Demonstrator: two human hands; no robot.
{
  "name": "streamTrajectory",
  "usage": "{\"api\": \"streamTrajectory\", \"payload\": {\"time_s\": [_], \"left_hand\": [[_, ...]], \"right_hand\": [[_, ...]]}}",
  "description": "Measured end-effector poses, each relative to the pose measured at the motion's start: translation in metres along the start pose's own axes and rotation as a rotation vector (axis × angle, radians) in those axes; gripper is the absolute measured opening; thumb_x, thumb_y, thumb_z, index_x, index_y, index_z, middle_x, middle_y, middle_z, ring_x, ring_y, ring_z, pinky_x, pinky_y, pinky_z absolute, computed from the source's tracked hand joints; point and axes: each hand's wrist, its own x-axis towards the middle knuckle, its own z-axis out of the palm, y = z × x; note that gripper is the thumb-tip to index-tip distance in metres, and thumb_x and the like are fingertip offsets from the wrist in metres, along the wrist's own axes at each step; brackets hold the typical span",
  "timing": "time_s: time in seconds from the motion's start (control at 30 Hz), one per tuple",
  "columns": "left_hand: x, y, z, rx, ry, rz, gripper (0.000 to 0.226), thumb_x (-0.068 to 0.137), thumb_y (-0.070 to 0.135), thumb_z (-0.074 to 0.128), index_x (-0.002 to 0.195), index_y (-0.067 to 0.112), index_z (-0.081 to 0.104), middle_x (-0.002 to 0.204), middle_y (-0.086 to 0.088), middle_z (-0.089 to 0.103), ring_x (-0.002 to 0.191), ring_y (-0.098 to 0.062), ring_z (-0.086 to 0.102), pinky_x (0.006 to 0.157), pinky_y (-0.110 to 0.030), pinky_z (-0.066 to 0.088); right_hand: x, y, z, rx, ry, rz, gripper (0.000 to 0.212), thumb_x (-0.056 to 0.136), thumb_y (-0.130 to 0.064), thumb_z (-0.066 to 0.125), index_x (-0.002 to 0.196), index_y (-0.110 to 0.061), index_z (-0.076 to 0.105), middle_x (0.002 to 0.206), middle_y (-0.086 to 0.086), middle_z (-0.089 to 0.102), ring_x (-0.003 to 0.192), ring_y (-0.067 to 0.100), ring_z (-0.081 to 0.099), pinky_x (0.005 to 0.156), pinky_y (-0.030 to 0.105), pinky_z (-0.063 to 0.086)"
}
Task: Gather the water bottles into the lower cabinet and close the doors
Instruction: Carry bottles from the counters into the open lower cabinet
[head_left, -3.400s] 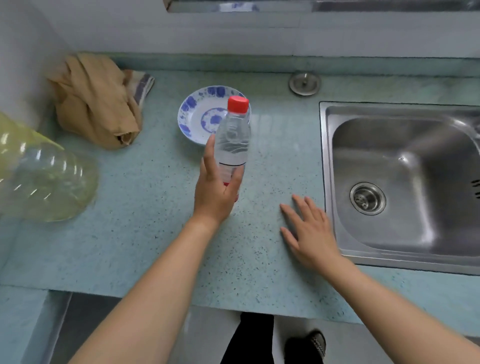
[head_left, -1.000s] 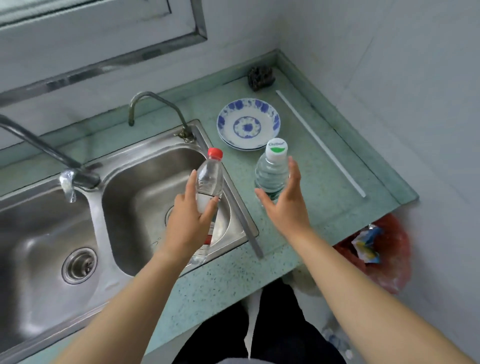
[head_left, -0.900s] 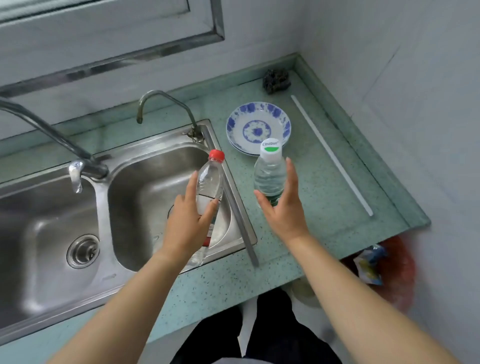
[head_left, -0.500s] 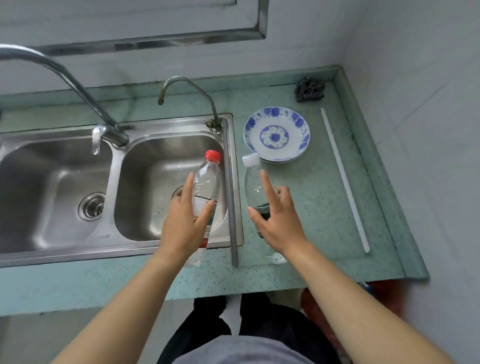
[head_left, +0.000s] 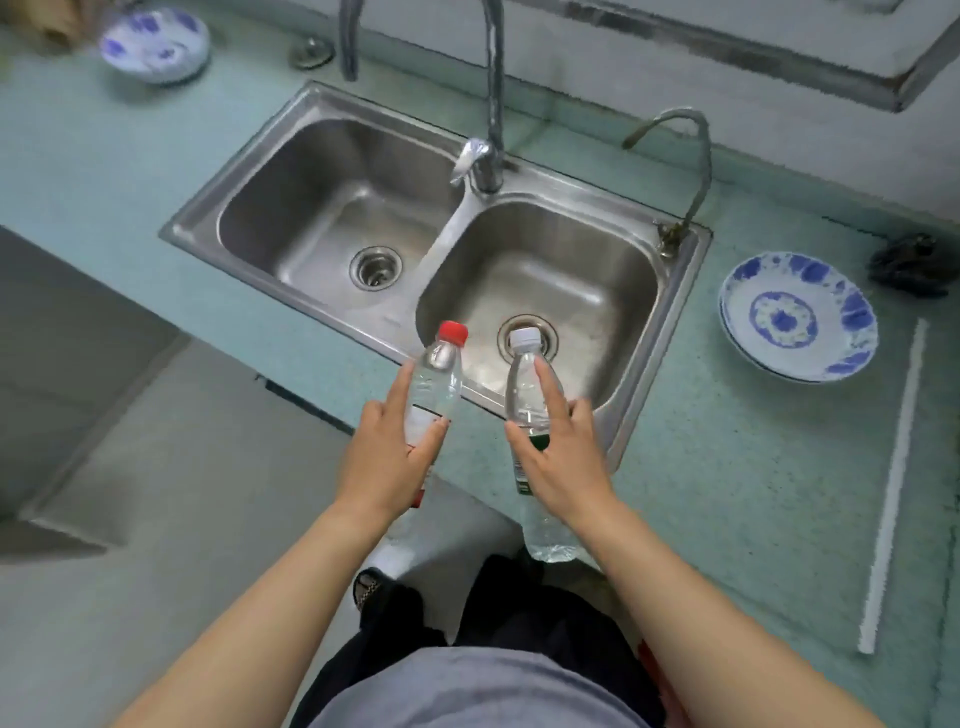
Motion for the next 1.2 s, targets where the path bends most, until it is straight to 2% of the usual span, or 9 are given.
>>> {"api": "streamTrajectory", "payload": {"time_s": [0.2, 0.3, 0.43, 0.57, 0.7, 0.93, 1.1, 1.13, 1.2], "left_hand": [[-0.054, -0.098, -0.066, -0.005, 0.220, -0.280, 0.069, 0.089, 0.051, 0.046, 0.144, 0.044, 0.006, 0.117, -0.007, 0.048, 0.104, -0.027, 0.052, 0.073, -0.030, 0.036], [-0.088, -0.158, -0.104, -0.034, 0.314, -0.381, 0.070, 0.088, 0.050, 0.048, 0.145, 0.040, 0.009, 0.120, -0.010, 0.049, 0.108, -0.029, 0.051, 0.075, -0.032, 0.039], [-0.140, -0.243, -0.157, -0.057, 0.390, -0.487, 0.071, 0.087, 0.049, 0.050, 0.145, 0.040, 0.010, 0.120, -0.012, 0.048, 0.107, -0.033, 0.051, 0.080, -0.036, 0.042], [-0.196, -0.319, -0.200, -0.054, 0.457, -0.621, 0.071, 0.088, 0.050, 0.049, 0.145, 0.041, 0.008, 0.112, -0.011, 0.046, 0.096, -0.033, 0.054, 0.073, -0.034, 0.042], [-0.252, -0.384, -0.232, -0.091, 0.557, -0.788, 0.070, 0.090, 0.050, 0.046, 0.146, 0.038, 0.005, 0.110, -0.011, 0.046, 0.092, -0.033, 0.055, 0.068, -0.033, 0.041], [-0.317, -0.477, -0.280, -0.157, 0.742, -1.043, 0.070, 0.089, 0.048, 0.047, 0.146, 0.036, 0.007, 0.106, -0.013, 0.046, 0.086, -0.034, 0.055, 0.071, -0.038, 0.047], [-0.330, -0.542, -0.321, -0.189, 0.822, -1.205, 0.069, 0.089, 0.048, 0.046, 0.145, 0.040, 0.006, 0.101, -0.010, 0.044, 0.078, -0.030, 0.053, 0.065, -0.033, 0.043], [-0.332, -0.555, -0.330, -0.193, 0.833, -1.238, 0.069, 0.089, 0.049, 0.046, 0.145, 0.040, 0.005, 0.101, -0.010, 0.044, 0.077, -0.029, 0.052, 0.064, -0.033, 0.042], [-0.336, -0.574, -0.351, -0.195, 0.853, -1.299, 0.069, 0.089, 0.049, 0.045, 0.145, 0.040, 0.005, 0.100, -0.010, 0.044, 0.076, -0.028, 0.052, 0.064, -0.033, 0.043]], "right_hand": [[-0.007, -0.085, 0.081, -0.104, -0.230, -0.136, 0.069, 0.089, -0.047, 0.050, 0.137, -0.060, 0.002, 0.108, 0.003, 0.036, 0.076, 0.018, 0.052, 0.069, 0.030, 0.039], [-0.023, -0.132, 0.136, -0.126, -0.329, -0.188, 0.069, 0.090, -0.044, 0.050, 0.135, -0.062, 0.001, 0.113, 0.002, 0.035, 0.067, 0.013, 0.054, 0.059, 0.022, 0.038], [-0.056, -0.195, 0.221, -0.144, -0.447, -0.247, 0.069, 0.091, -0.039, 0.051, 0.136, -0.060, 0.004, 0.116, 0.004, 0.032, 0.068, 0.015, 0.056, 0.059, 0.021, 0.039], [-0.092, -0.253, 0.310, -0.193, -0.558, -0.327, 0.067, 0.090, -0.040, 0.051, 0.138, -0.057, 0.007, 0.110, 0.003, 0.034, 0.064, 0.019, 0.056, 0.059, 0.026, 0.042], [-0.120, -0.305, 0.388, -0.264, -0.687, -0.446, 0.067, 0.090, -0.039, 0.050, 0.138, -0.056, 0.007, 0.106, 0.001, 0.034, 0.054, 0.019, 0.054, 0.053, 0.021, 0.038], [-0.147, -0.385, 0.506, -0.365, -0.896, -0.621, 0.067, 0.090, -0.040, 0.050, 0.139, -0.056, 0.007, 0.108, 0.003, 0.034, 0.066, 0.020, 0.056, 0.063, 0.031, 0.042], [-0.158, -0.444, 0.599, -0.359, -1.027, -0.721, 0.067, 0.090, -0.039, 0.050, 0.137, -0.058, 0.006, 0.105, 0.003, 0.034, 0.063, 0.022, 0.056, 0.065, 0.031, 0.048], [-0.160, -0.458, 0.618, -0.353, -1.063, -0.745, 0.067, 0.090, -0.038, 0.050, 0.136, -0.059, 0.006, 0.106, 0.003, 0.034, 0.061, 0.022, 0.056, 0.062, 0.029, 0.048], [-0.166, -0.485, 0.650, -0.343, -1.132, -0.773, 0.067, 0.090, -0.036, 0.050, 0.137, -0.058, 0.007, 0.106, 0.002, 0.033, 0.057, 0.019, 0.055, 0.050, 0.015, 0.042]]}}
